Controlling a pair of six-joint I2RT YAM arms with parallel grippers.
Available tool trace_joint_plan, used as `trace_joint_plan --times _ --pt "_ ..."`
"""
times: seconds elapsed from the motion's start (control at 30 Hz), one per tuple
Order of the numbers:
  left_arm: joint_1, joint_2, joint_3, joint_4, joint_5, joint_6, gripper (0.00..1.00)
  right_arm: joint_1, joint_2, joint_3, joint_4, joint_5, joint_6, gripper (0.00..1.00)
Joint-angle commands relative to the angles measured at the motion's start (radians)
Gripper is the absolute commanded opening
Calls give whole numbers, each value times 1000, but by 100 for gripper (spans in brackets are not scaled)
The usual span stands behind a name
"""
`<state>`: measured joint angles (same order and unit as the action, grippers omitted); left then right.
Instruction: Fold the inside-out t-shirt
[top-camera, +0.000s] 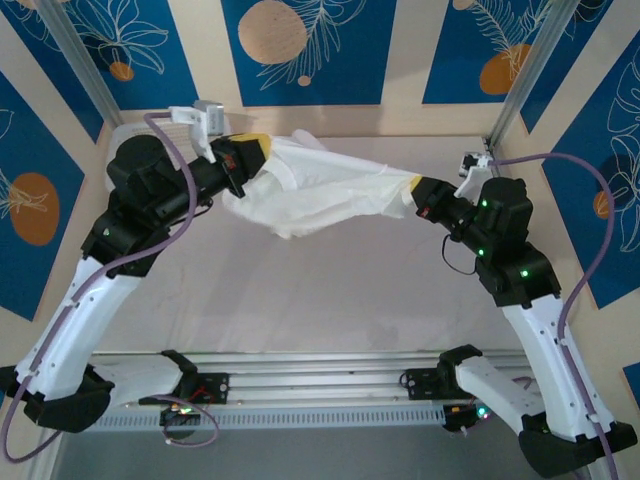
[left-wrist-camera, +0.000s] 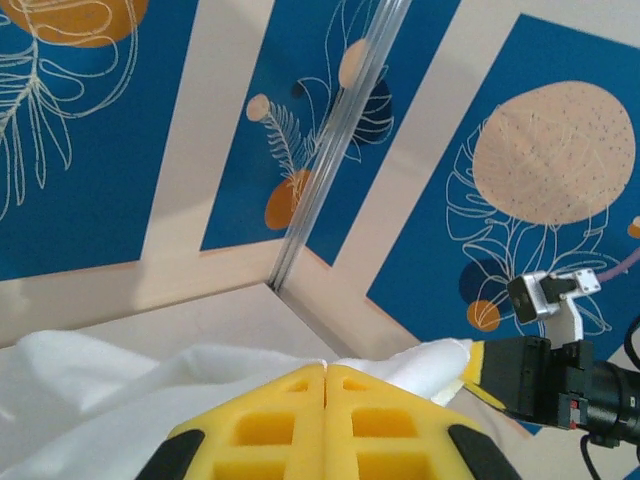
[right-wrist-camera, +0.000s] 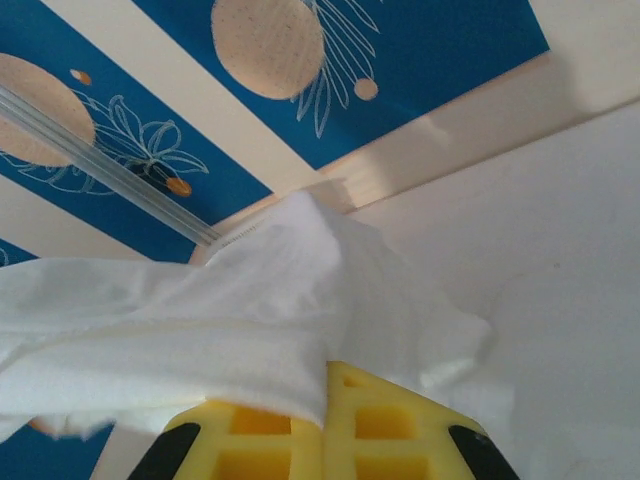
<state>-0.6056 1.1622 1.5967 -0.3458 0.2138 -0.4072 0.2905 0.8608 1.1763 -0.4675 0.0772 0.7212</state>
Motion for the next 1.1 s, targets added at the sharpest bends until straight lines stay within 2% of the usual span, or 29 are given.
trace_joint_plan --times 0.0,0.1,0.23,0.33,0.37,0.4,0.47,0.53,0.67,0.77,0.87,0.93,1.07 --pt "-57 102 34 -58 -37 59 0 -23 15 -81 -4 15 3 0" --pt "-112 198 61 -71 -35 83 0 -79 45 -134 -30 39 8 0" --pt "-178 365 72 -34 -76 84 0 -201 98 -230 -18 -22 46 0" --pt "-211 523 103 -14 -46 59 0 -289 122 -335 25 -80 140 0" --pt "-218 556 95 1 -42 48 7 -319 122 -380 52 -112 169 0" --pt "-220 563 76 36 -44 42 19 -335 122 -403 68 -133 182 0" --pt "-217 525 -9 92 -107 44 39 -364 119 -443 86 -184 188 0" --pt "-209 468 -65 96 -168 64 46 -369 115 -451 78 -213 164 0" --pt "-198 365 -209 -20 -284 63 47 -364 110 -446 55 -253 116 0" --pt "-193 318 -360 -101 -303 5 46 -357 110 -455 60 -261 113 0" --pt "-180 296 -526 -111 -318 -85 47 -340 114 -466 87 -262 119 0" --pt "-145 285 -625 -61 -270 -153 47 -328 126 -464 98 -257 114 0" --pt "-73 297 -761 143 -108 -240 48 -310 161 -443 91 -261 97 0"
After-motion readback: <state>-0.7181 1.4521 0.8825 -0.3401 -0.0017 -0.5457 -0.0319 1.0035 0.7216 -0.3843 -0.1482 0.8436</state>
